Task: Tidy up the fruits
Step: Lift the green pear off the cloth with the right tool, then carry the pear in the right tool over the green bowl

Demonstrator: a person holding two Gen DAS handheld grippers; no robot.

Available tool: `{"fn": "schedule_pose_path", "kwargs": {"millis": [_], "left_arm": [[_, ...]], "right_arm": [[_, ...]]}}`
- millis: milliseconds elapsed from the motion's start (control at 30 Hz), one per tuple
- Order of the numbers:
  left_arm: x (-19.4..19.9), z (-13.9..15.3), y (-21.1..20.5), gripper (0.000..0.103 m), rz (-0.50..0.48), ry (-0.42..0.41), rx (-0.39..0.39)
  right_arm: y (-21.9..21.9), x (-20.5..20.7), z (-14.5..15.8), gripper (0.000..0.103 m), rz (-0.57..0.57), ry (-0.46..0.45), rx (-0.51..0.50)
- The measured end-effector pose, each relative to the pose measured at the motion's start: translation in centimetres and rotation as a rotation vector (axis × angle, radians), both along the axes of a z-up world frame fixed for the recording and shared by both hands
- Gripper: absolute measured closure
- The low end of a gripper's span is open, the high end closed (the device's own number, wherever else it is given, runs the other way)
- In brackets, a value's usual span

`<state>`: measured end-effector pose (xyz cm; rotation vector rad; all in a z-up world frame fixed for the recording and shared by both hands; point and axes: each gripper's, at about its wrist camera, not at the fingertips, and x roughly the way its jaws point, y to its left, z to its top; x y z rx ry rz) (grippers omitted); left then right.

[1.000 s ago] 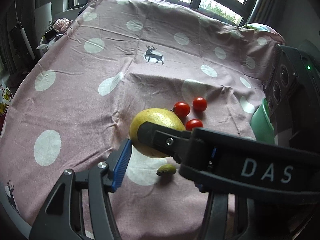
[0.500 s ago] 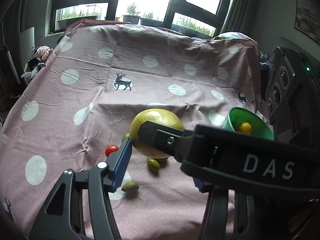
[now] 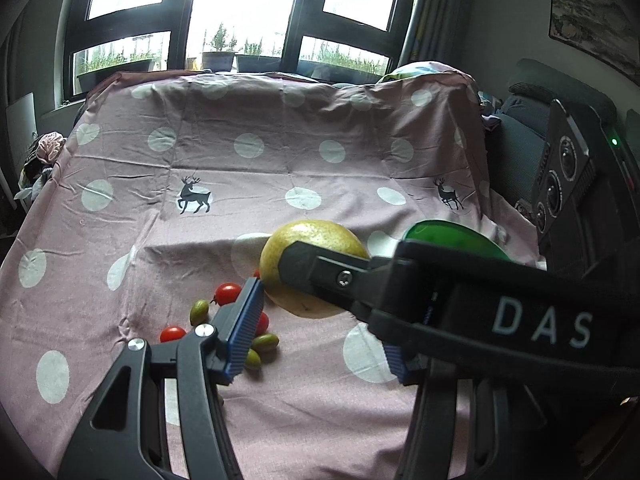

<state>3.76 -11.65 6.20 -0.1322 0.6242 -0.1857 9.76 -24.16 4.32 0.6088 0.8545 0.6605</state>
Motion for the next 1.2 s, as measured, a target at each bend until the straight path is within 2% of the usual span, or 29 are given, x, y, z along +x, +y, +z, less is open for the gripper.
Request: {"fn": "schedule_pose_path", "kwargs": {"millis": [767, 1200], "left_arm": [[2.5, 1.4, -7.4, 0.048, -0.221, -0.014, 0.085], [3.5, 0.7, -10.6, 0.048, -0.342, 0.012, 0.062]], "right_arm": [[-8.4, -0.6, -0.2, 0.045, -0.22, 0.011, 0.1], [-11.9, -1.0, -0.9, 0.045, -0.334, 0.041, 0.08]]}}
